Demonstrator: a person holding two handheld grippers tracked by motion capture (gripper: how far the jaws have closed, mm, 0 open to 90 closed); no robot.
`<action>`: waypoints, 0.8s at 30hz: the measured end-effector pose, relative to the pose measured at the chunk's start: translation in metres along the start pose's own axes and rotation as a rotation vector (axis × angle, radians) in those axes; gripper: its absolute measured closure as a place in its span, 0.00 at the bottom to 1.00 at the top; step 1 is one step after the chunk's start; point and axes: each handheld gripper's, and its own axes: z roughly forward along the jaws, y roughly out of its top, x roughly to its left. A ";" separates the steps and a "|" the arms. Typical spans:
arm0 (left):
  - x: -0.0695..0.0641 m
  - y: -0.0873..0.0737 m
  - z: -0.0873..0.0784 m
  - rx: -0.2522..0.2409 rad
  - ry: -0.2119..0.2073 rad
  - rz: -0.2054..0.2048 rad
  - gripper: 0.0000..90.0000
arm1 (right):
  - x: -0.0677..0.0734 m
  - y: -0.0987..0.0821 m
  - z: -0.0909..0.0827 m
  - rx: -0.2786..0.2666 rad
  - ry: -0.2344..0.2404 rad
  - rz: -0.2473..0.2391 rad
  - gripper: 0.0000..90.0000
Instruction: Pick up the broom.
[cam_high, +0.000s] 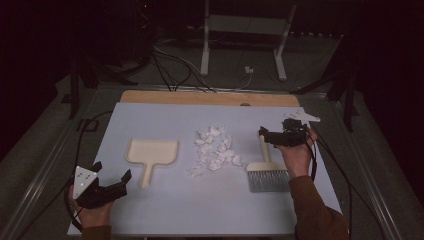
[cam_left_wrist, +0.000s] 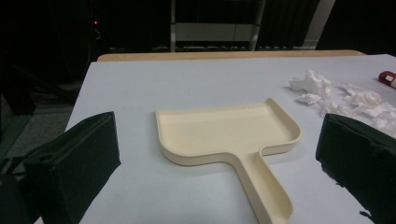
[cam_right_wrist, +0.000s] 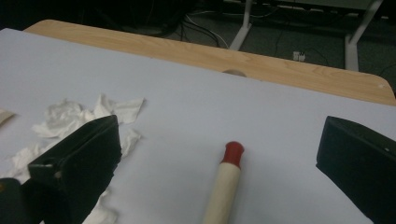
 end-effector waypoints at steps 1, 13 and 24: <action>0.000 0.000 0.000 0.000 0.002 -0.001 0.00 | -0.001 0.001 0.002 0.002 -0.005 0.000 0.00; -0.003 0.000 0.000 0.005 0.014 0.014 0.00 | -0.005 0.013 0.035 0.061 -0.044 -0.028 0.00; -0.002 -0.001 0.000 0.014 0.017 0.009 0.00 | -0.013 0.011 0.065 0.135 -0.070 0.021 0.01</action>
